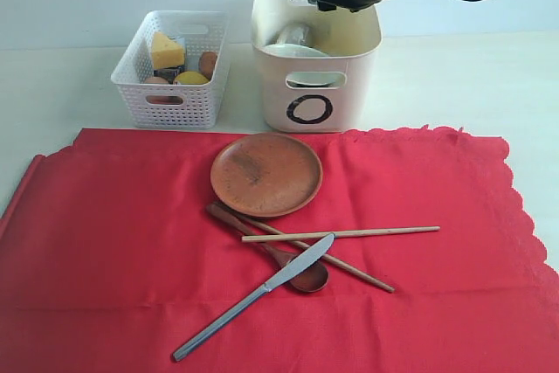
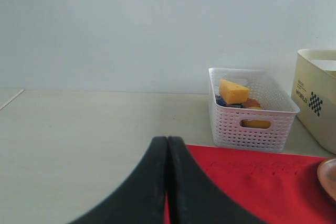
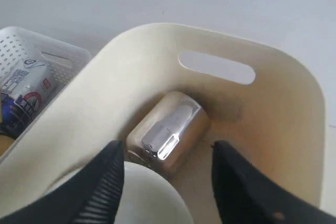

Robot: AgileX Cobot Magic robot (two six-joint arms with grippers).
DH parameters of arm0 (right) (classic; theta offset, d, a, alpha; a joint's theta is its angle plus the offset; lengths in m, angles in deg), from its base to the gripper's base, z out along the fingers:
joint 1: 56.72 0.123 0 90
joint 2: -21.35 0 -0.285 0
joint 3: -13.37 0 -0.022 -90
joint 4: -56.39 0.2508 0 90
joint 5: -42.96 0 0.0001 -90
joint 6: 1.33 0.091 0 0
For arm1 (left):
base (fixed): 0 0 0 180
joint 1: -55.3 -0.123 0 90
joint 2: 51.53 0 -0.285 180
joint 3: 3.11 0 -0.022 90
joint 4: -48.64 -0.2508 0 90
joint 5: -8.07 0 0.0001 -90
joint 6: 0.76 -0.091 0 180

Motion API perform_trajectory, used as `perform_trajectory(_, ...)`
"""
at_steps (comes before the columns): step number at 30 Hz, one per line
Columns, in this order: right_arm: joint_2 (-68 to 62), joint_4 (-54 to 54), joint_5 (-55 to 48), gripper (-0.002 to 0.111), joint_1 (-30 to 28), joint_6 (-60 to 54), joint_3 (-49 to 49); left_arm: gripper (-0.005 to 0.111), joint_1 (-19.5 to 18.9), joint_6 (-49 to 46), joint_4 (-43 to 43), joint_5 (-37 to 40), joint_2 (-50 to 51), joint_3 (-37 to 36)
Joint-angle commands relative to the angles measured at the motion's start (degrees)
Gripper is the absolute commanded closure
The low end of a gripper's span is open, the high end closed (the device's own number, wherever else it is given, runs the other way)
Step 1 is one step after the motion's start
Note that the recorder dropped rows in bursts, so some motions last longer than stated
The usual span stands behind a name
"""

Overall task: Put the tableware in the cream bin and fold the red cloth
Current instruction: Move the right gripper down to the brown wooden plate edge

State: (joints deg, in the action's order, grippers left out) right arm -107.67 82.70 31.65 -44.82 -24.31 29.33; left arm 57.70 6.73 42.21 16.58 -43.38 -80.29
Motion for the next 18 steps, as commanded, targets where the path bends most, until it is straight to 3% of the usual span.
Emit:
perform_trajectory(1,0.07,0.3,1.12,0.05,-0.24,0.18,0.36,0.105,-0.12,0.16,0.06,-0.26,-0.36,-0.03)
perform_trajectory(6,0.07,0.43,-7.21,0.049,-0.24,-0.06,0.36,0.105,-0.12,0.16,0.06,-0.26,-0.36,-0.03)
perform_trajectory(18,6.19,-2.8,-12.54,0.049,-0.24,0.08,0.36,0.105,-0.12,0.15,0.06,-0.26,-0.36,-0.03)
